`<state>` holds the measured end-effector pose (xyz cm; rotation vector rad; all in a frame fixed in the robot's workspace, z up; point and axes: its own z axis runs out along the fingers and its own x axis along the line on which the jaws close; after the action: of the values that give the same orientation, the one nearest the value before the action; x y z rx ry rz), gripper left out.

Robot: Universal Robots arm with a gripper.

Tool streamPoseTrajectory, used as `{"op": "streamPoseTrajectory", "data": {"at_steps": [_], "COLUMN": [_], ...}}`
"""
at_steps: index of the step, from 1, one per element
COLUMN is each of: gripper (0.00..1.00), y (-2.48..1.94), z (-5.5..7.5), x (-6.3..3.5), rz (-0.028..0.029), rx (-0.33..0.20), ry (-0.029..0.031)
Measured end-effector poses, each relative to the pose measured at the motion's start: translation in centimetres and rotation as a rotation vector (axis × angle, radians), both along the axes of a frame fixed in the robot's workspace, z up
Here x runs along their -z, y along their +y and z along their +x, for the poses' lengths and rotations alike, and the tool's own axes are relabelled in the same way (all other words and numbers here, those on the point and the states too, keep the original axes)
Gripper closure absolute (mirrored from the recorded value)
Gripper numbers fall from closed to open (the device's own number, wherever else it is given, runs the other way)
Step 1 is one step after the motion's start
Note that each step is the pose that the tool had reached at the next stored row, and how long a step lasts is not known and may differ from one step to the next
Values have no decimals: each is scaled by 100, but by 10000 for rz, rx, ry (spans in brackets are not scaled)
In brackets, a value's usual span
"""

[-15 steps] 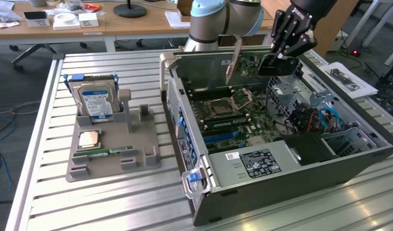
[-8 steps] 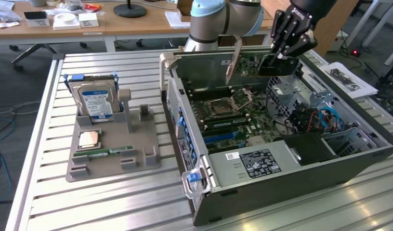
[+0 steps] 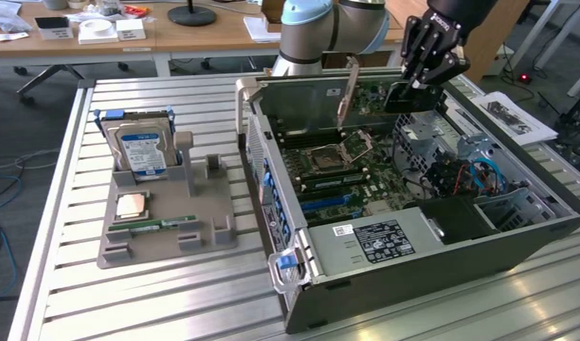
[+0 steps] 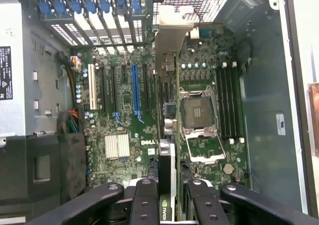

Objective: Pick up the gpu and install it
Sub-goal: 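Insert the gpu into the slot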

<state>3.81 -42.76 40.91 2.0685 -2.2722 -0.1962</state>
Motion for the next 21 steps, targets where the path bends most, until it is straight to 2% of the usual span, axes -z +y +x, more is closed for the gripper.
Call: {"op": "streamPoseTrajectory", "data": {"at_steps": [4,6,11,16,21], "gripper": [73,73,73,73,73], "y": [0,0,-2,-19,-74], "z": [-6,-8,-8,-8,-8], "x": [5,8,21,41,92], "rz": [-4,-25,-69,-87,-91], "rx": [-10,-10,-16,-24,-96], "ry": [3,39,207,432,447]}}
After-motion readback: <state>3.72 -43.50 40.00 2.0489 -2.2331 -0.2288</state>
